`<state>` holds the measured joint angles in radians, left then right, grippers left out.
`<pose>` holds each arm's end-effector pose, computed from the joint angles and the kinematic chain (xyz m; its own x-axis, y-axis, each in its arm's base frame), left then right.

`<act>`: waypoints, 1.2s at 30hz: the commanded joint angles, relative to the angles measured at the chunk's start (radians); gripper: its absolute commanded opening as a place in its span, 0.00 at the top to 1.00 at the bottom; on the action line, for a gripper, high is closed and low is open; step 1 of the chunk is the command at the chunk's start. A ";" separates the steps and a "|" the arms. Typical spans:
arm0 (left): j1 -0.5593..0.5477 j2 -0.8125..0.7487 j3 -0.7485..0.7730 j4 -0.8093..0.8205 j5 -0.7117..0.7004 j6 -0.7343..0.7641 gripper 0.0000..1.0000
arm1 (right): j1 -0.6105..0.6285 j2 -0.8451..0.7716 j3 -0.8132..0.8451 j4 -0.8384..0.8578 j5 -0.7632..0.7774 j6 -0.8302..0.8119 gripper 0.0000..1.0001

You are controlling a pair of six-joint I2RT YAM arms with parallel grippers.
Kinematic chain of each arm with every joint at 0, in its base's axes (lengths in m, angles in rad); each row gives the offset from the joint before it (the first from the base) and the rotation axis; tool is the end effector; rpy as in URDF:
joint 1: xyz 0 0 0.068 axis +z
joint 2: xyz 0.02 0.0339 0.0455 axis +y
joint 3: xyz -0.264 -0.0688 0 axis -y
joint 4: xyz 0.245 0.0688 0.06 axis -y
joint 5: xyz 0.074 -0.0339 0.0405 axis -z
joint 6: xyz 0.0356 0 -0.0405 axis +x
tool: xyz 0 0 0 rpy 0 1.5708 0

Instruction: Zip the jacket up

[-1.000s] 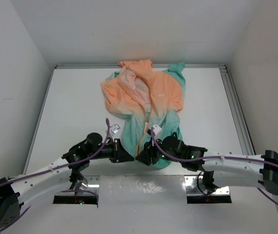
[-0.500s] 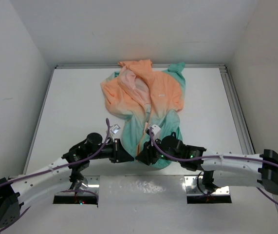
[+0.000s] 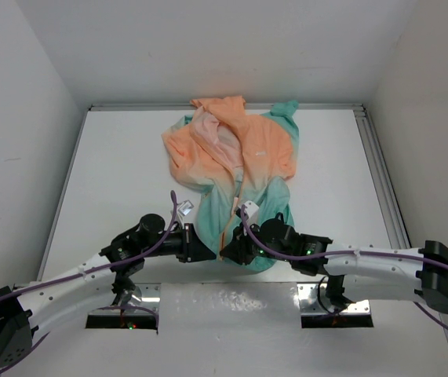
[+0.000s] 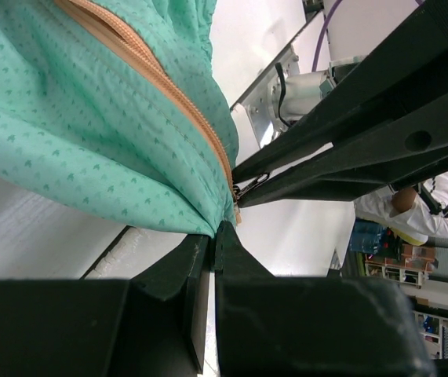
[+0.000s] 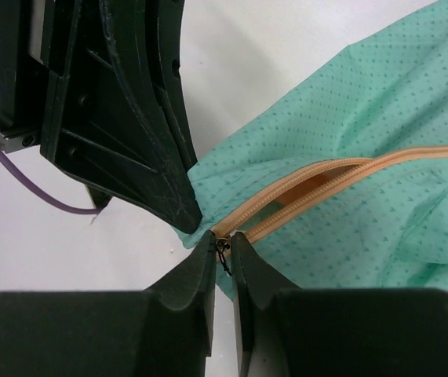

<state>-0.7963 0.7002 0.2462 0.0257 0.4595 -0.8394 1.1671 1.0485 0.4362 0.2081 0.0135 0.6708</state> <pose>0.1013 -0.1261 0.1861 -0.8808 -0.0536 -0.4705 0.4002 0.4470 -0.8000 0.0884 0.2058 0.2075 -0.6896 -0.0321 -0.7235 -0.6204 0.5414 0.5674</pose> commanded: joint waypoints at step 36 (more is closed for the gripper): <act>0.003 -0.149 0.157 -0.170 0.028 0.131 1.00 | -0.093 0.214 0.265 -0.147 0.373 -0.217 1.00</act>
<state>-0.7822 0.5869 0.3466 -0.1360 0.3466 -0.7448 1.1332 1.2533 0.6968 0.1097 0.1795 0.5232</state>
